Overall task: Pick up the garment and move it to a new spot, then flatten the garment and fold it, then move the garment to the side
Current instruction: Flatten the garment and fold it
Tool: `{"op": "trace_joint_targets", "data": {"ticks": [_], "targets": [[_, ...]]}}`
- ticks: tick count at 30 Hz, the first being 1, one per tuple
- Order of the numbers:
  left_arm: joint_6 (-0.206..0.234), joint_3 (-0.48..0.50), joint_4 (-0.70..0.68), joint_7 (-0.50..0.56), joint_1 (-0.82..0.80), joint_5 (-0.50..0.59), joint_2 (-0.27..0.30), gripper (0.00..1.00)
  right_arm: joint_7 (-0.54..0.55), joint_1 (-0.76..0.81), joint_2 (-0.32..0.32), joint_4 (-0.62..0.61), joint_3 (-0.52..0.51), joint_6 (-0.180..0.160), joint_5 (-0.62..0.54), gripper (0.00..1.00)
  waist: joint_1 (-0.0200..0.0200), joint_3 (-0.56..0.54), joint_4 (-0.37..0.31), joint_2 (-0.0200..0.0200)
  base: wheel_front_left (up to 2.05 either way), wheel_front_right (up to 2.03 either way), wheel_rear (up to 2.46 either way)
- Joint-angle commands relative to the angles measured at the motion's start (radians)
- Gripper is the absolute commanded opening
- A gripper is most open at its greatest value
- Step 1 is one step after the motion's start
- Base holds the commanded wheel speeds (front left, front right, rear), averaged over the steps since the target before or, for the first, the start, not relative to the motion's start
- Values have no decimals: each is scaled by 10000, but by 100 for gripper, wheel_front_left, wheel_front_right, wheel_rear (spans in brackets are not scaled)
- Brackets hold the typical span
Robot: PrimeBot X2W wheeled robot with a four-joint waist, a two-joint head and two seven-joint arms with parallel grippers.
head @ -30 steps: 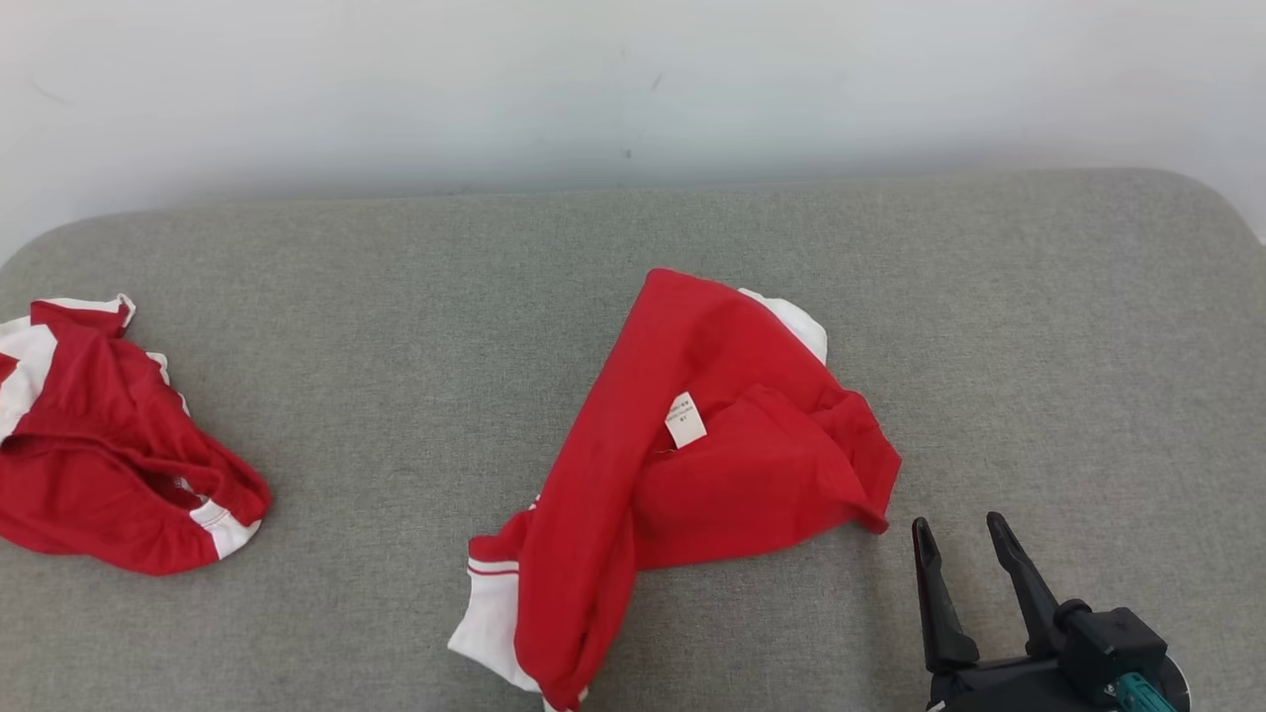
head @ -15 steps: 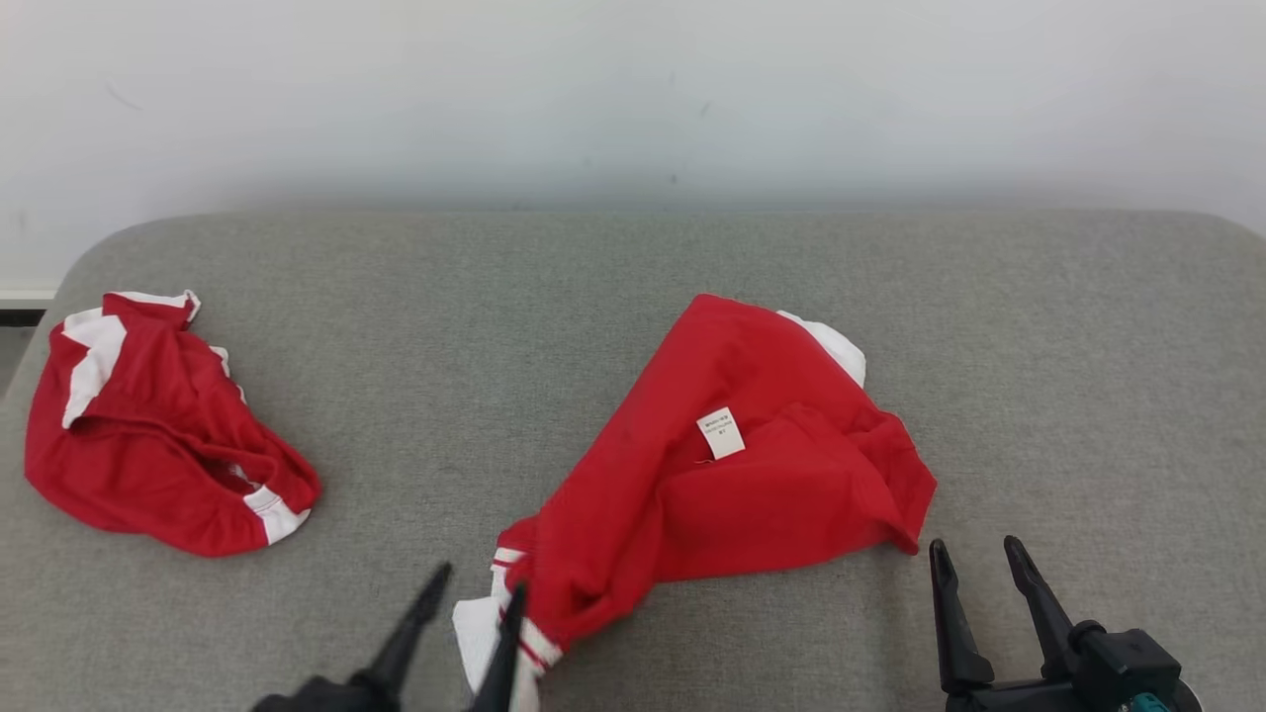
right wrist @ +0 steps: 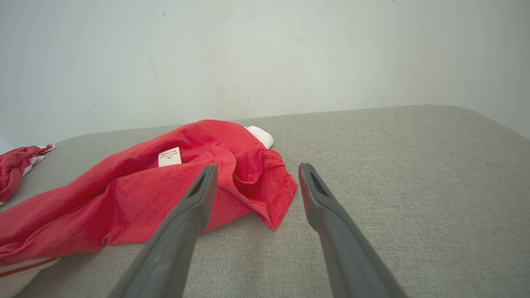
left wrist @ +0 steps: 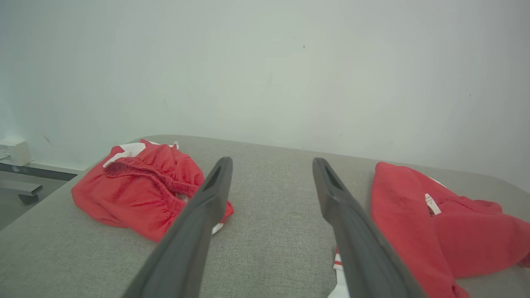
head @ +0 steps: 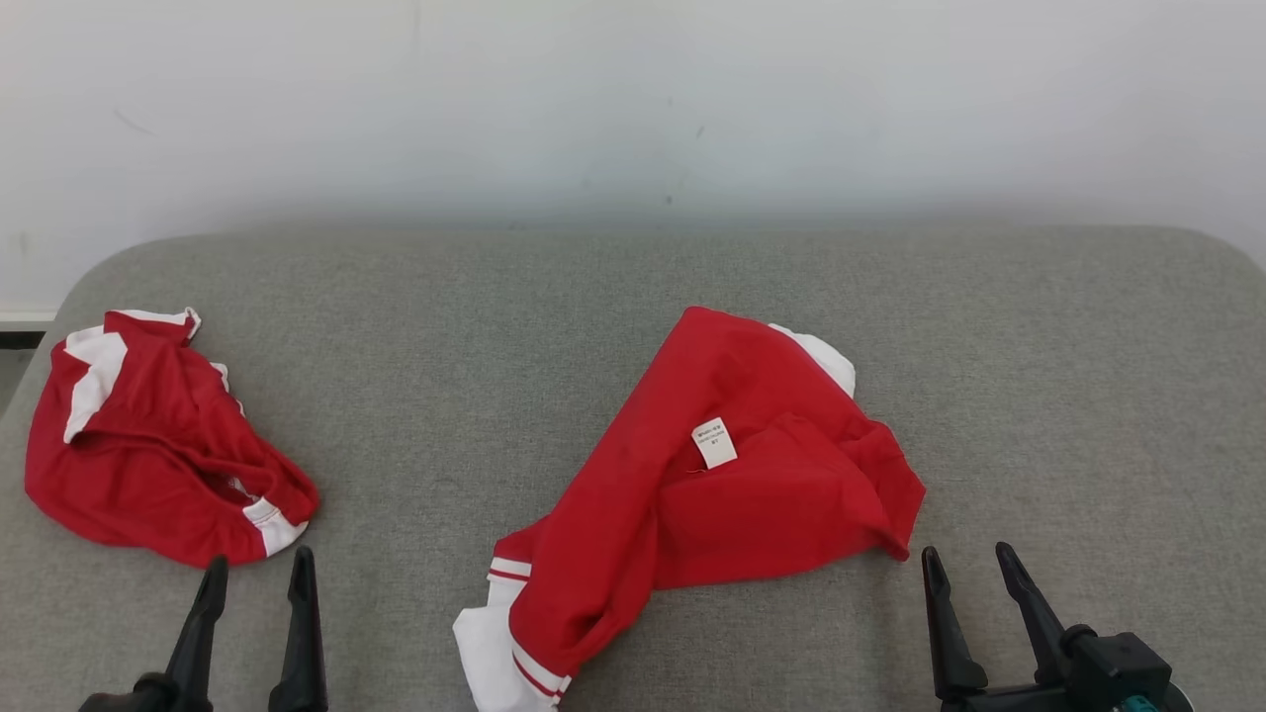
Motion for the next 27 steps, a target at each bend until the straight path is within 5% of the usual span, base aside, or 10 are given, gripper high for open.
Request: {"op": "trace_joint_targets", "data": {"ticks": [1,16,27], "targets": [[-88,187,220,-6,154,-54,-88,100,10,77,-15,10,-14,-22,-64,100,0,-42,-62,0,0,0,0],[-390,510,1595,-7,-272,596,-415,100,252,-345,-117,266,222,-22,-213,100,0,-246,-156,0,0,0,0],[-435,313,1700,-7,-823,536,-518,100,1155,-2831,-826,1877,927,-22,-104,100,0,367,548,0,0,0,0]]}}
